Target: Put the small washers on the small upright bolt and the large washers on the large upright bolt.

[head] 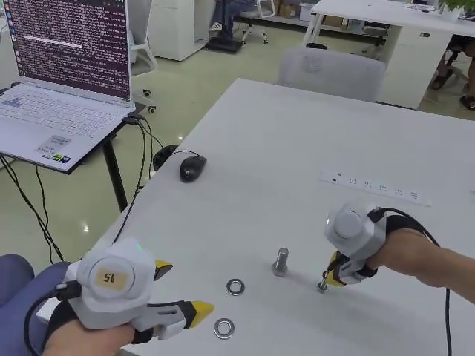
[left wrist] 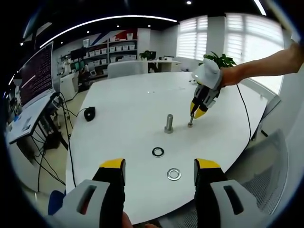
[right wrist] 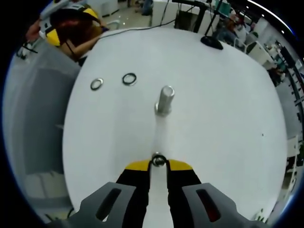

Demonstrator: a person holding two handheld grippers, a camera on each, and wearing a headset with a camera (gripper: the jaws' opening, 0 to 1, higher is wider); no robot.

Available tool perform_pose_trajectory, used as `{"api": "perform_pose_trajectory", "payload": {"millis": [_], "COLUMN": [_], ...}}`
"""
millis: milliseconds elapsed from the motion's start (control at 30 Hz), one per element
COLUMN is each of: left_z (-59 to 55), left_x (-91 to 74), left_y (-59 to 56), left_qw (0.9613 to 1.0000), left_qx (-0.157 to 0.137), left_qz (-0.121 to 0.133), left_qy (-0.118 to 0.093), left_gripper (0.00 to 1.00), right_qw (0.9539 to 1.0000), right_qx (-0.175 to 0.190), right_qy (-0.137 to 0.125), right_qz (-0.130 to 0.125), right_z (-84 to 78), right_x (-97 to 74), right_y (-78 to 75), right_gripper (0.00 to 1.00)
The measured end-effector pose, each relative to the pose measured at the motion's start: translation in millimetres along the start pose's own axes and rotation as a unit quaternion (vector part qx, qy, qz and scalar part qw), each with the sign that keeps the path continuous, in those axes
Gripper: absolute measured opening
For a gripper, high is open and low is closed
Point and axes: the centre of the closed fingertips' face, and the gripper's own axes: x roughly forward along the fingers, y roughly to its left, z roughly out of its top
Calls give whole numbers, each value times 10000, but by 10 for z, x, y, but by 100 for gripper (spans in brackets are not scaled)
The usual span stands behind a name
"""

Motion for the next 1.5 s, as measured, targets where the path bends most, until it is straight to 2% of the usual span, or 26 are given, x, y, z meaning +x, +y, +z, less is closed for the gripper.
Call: {"api": "perform_pose_trajectory", "payload": {"millis": [533, 767, 933, 1067, 1233, 1500], "left_z": [-17, -9, 15, 27, 39, 59], "left_x": [22, 34, 42, 54, 77, 131], "left_y": [-22, -28, -35, -31, -42, -75], "left_qw": [10000, 9999, 9999, 9998, 9996, 9990], "left_qx": [29, 78, 115, 144, 197, 293], "left_qz": [-30, -70, -100, -129, -194, -332], "left_qy": [50, 75, 68, 63, 72, 71], "left_gripper": [58, 58, 58, 58, 58, 58], "right_qw": [9997, 9996, 9997, 9987, 9941, 9874], "right_qx": [139, 216, 226, 487, 942, 1390], "right_qy": [165, 138, 99, -86, -343, -501], "right_qz": [133, 78, 17, -134, -423, -568], "right_z": [-126, -163, -177, -176, -229, -397], "right_x": [268, 325, 308, 225, 107, 19], "right_y": [89, 108, 123, 101, 83, 251], "right_gripper": [14, 15, 20, 21, 22, 24]}}
